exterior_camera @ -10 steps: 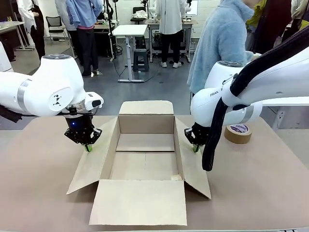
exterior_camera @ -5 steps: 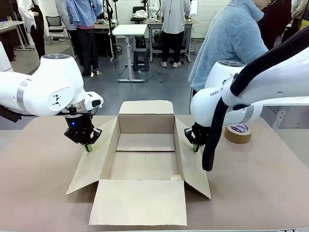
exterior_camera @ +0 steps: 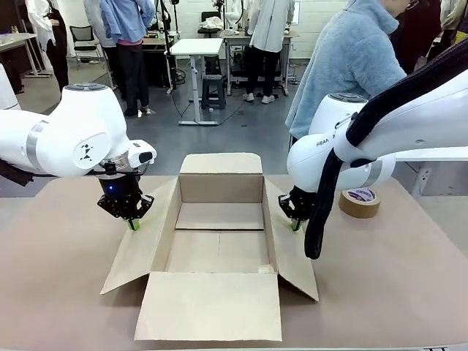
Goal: Wrap the clocks to prevent damage.
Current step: Once the human has placed the objects inside and stepped back, release both hands from the side flaps of the Package Box.
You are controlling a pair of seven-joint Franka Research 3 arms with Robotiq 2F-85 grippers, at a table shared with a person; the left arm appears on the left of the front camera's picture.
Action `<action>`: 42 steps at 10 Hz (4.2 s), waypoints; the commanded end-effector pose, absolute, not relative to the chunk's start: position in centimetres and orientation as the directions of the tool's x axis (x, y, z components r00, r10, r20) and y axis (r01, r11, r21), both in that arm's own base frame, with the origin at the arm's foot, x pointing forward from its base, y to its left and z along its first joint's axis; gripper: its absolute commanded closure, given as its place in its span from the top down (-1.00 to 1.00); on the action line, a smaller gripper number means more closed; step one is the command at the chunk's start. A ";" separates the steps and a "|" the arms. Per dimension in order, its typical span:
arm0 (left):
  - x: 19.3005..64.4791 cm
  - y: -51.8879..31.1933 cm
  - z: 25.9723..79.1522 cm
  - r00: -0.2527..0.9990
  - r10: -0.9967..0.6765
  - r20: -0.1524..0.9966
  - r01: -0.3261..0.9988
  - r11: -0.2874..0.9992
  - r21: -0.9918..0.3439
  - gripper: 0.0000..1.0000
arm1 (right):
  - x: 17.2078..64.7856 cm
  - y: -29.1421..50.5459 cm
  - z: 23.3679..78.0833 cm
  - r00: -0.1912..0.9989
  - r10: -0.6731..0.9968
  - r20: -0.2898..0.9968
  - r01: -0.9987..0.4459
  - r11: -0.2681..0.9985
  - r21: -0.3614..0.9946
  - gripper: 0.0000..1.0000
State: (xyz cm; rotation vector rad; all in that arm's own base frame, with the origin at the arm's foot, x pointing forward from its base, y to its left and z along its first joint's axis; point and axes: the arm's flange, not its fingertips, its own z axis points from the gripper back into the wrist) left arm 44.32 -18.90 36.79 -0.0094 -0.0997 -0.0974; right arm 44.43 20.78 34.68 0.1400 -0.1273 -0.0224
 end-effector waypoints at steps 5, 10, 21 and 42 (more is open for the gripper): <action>44.3 -19.1 36.8 0.991 -0.090 0.101 0.089 0.996 0.019 -0.99 | 44.3 21.2 34.3 0.991 -0.046 0.124 0.030 0.992 0.122 -0.98; 44.3 -19.1 36.8 0.991 -0.090 0.101 0.089 0.996 0.019 -0.99 | 44.3 21.2 34.3 0.991 -0.046 0.124 0.030 0.992 0.122 -0.98; 44.3 -19.1 36.8 0.991 -0.090 0.101 0.089 0.996 0.019 -0.99 | 44.3 21.2 34.3 0.991 -0.046 0.124 0.030 0.992 0.122 -0.98; 44.3 -19.1 36.8 0.991 -0.090 0.101 0.089 0.996 0.019 -0.99 | 44.3 21.2 34.3 0.991 -0.046 0.124 0.030 0.992 0.122 -0.98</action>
